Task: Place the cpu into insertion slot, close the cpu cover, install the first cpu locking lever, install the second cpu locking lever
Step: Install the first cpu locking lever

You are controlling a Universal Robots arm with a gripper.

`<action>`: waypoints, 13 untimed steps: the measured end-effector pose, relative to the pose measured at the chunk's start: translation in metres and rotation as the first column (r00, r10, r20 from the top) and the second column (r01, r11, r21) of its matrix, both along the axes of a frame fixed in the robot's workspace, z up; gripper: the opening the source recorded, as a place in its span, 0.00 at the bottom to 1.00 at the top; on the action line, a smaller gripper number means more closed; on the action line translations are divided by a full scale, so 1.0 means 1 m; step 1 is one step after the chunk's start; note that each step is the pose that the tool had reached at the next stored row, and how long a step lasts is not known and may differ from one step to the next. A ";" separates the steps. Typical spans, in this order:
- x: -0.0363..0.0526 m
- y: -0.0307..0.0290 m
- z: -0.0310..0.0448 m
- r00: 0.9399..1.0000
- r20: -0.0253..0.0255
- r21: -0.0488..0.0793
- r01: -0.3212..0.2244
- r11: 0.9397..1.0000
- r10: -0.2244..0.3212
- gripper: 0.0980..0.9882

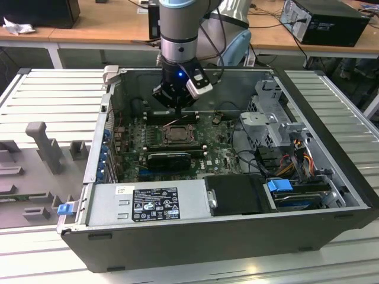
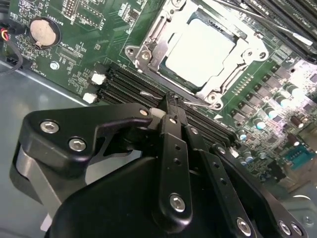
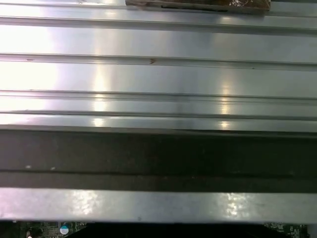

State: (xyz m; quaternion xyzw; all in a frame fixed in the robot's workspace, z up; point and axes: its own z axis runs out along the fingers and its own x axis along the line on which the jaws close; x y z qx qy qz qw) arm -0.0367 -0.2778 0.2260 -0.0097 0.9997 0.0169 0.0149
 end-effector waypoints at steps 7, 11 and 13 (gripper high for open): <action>0.0100 0.0018 -0.0061 1.000 -0.003 0.000 -0.009 1.000 0.009 0.01; 0.0110 0.0018 -0.0085 1.000 -0.003 0.000 -0.010 1.000 0.010 0.01; 0.0119 0.0018 -0.0094 1.000 -0.003 0.000 -0.010 1.000 0.010 0.01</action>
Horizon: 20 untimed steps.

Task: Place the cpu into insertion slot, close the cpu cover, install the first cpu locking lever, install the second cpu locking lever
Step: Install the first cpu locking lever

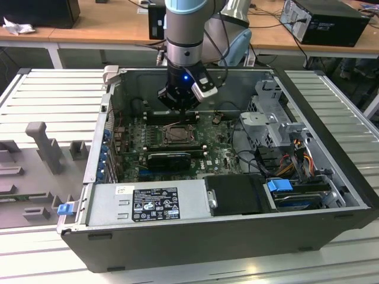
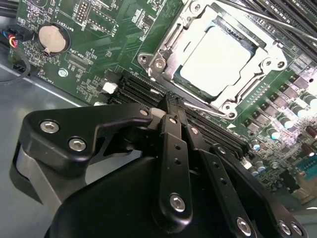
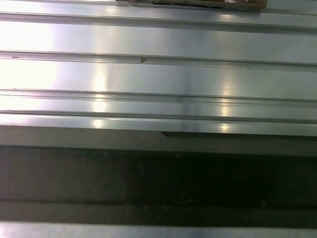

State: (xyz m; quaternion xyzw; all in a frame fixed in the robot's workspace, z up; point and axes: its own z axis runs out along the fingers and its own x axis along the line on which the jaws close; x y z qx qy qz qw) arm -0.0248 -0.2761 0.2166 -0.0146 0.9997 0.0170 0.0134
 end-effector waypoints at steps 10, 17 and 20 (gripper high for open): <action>0.0048 0.0000 -0.0087 1.000 0.000 0.000 -0.005 1.000 0.005 0.01; 0.0060 0.0001 -0.0109 1.000 0.000 -0.006 -0.006 1.000 0.006 0.01; 0.0063 0.0000 -0.0116 1.000 0.000 -0.012 -0.006 1.000 0.006 0.01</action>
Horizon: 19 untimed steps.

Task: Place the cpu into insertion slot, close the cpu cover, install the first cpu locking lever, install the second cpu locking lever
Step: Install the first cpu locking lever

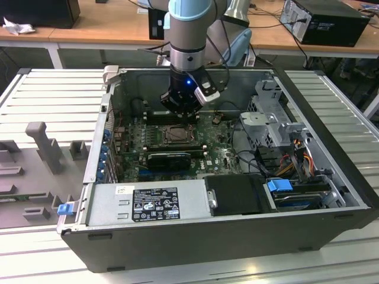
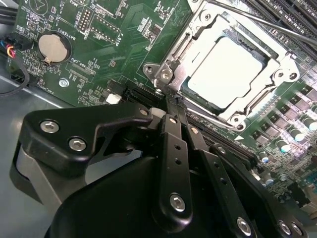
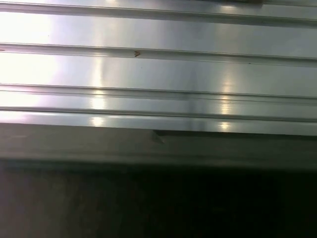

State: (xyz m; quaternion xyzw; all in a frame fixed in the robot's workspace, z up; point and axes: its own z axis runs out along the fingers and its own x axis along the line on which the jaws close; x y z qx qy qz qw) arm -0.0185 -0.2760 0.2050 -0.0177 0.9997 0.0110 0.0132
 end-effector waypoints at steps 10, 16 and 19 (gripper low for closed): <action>0.0013 0.0003 -0.0018 1.000 0.001 -0.004 0.000 1.000 0.000 0.01; 0.0011 -0.0009 0.0151 1.000 0.000 -0.006 0.000 1.000 0.000 0.01; 0.0011 -0.0021 0.0150 1.000 0.000 -0.006 0.000 1.000 0.000 0.01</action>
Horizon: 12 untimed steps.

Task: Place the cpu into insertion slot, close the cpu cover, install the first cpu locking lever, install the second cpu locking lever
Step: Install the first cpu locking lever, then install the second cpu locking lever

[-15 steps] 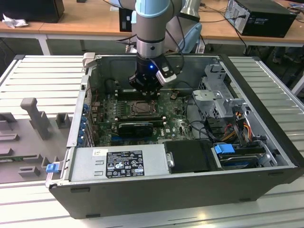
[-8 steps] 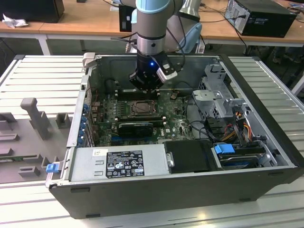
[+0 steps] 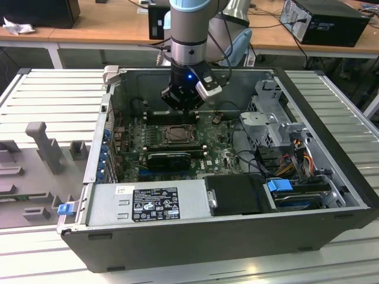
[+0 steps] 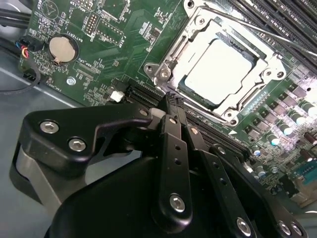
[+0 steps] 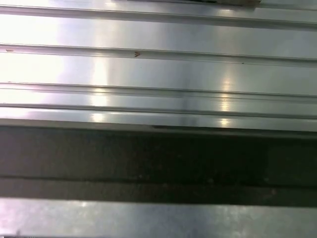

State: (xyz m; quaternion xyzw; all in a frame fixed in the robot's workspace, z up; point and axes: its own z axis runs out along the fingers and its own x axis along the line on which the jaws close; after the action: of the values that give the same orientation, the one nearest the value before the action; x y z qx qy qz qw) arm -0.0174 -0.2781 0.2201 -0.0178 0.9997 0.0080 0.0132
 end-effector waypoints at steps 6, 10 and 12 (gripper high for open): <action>0.0000 -0.0020 0.0001 1.000 0.000 0.000 0.000 1.000 0.000 0.01; 0.0000 -0.0026 0.0000 1.000 0.000 0.000 0.000 1.000 0.000 0.01; 0.0000 -0.0030 0.0000 1.000 0.000 0.000 0.000 1.000 0.000 0.01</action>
State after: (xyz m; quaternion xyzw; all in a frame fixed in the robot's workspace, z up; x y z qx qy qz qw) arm -0.0174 -0.2812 0.2201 -0.0179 0.9997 0.0079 0.0132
